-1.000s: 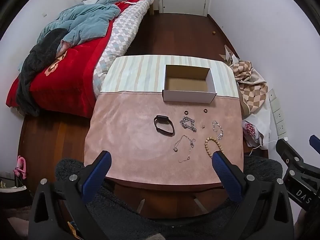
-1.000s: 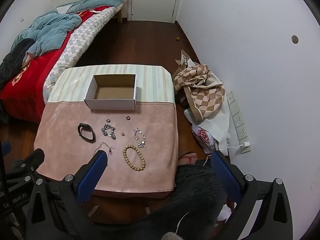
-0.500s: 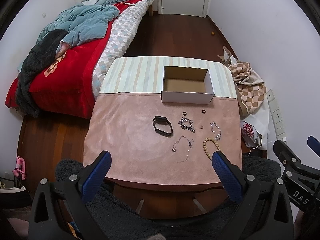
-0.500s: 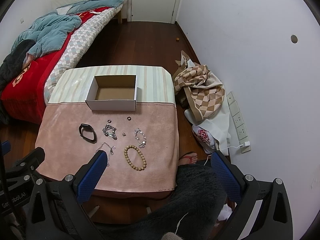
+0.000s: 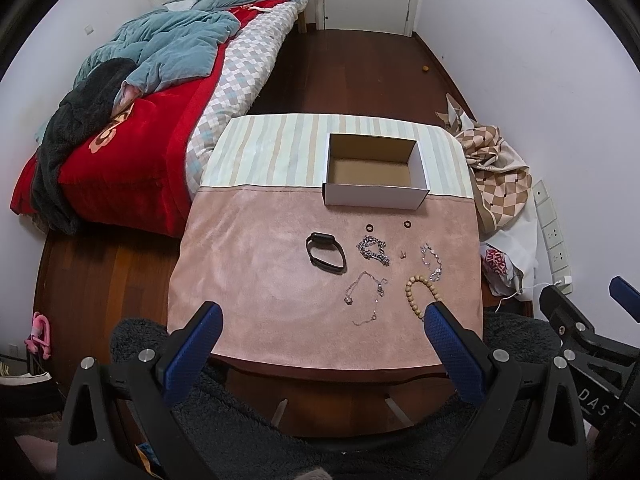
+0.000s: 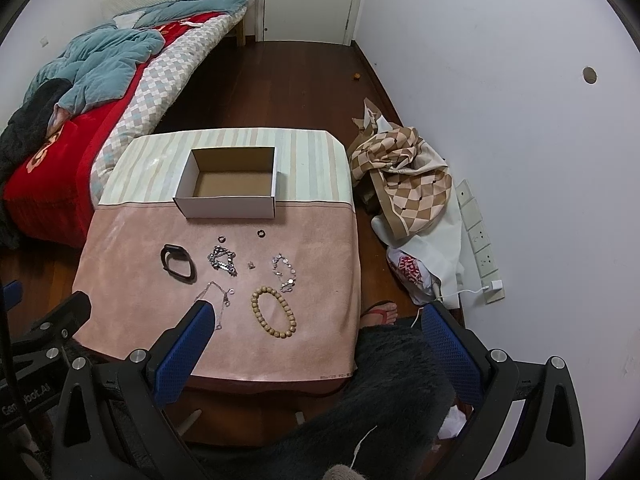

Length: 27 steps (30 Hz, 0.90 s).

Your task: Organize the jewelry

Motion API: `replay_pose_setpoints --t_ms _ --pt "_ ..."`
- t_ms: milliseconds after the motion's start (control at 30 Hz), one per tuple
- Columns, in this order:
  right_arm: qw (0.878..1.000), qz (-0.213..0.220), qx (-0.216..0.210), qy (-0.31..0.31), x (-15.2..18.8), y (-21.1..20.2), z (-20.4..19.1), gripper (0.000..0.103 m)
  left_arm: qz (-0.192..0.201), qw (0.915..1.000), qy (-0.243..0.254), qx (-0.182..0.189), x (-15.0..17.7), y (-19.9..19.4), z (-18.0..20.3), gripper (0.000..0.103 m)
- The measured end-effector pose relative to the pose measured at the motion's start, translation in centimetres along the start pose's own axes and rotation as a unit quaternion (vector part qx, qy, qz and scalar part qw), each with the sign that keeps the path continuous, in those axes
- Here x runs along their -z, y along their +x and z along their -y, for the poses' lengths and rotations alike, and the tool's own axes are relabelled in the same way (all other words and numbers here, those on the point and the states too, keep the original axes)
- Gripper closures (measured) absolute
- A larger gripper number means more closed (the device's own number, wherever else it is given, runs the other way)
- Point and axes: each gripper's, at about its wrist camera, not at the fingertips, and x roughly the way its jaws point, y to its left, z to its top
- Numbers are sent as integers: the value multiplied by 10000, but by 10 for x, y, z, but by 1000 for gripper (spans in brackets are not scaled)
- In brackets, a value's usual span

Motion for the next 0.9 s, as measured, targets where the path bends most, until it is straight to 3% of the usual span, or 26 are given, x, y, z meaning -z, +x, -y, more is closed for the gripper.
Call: replay_pose_setpoints --t_ms 900 --pt "9999 40 -107 -52 -1 -1 -16 0 144 9998 -101 -45 4 -10 -22 0"
